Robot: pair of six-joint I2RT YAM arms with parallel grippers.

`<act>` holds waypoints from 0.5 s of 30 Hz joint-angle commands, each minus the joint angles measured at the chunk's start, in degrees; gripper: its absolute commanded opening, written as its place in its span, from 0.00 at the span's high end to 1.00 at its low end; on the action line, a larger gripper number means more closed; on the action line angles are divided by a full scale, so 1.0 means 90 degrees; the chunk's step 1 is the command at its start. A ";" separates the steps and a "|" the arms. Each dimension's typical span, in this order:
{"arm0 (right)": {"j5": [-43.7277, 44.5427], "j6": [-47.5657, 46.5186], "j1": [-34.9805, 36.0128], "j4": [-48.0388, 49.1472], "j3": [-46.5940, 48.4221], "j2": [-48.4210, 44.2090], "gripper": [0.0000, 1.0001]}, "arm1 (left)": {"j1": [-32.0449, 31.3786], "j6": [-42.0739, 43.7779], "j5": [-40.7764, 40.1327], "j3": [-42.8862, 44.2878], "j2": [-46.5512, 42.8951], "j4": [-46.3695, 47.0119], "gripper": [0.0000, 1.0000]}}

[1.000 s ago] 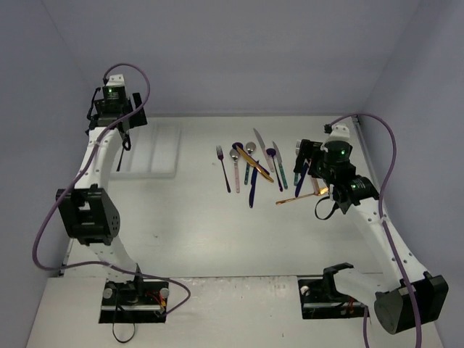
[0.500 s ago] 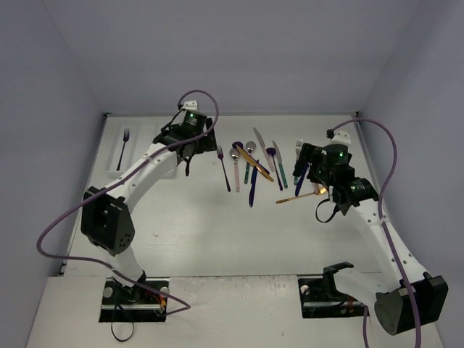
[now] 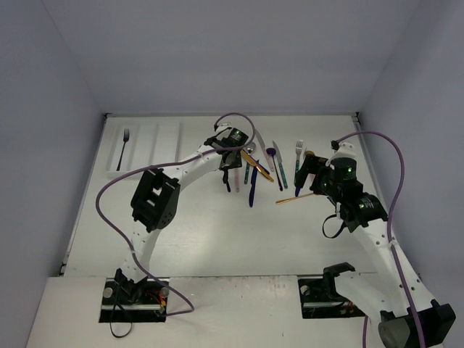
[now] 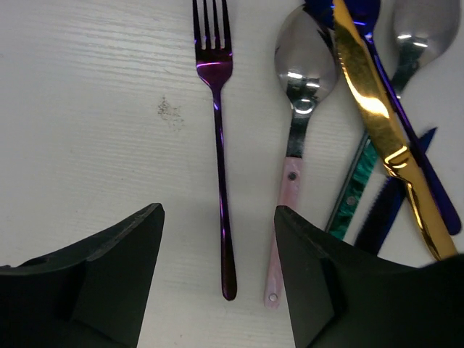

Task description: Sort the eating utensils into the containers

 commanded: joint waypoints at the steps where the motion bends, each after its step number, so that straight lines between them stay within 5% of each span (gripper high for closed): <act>1: -0.0136 0.0038 0.0025 0.0168 -0.0052 -0.0182 0.00 | 0.0067 -0.0395 -0.0569 0.0434 0.0002 -0.0121 0.44; 15: -0.0502 0.0023 0.0025 0.0159 -0.0361 -0.0371 0.00 | 0.0162 -0.0538 -0.0668 0.1010 0.0823 -0.0198 0.57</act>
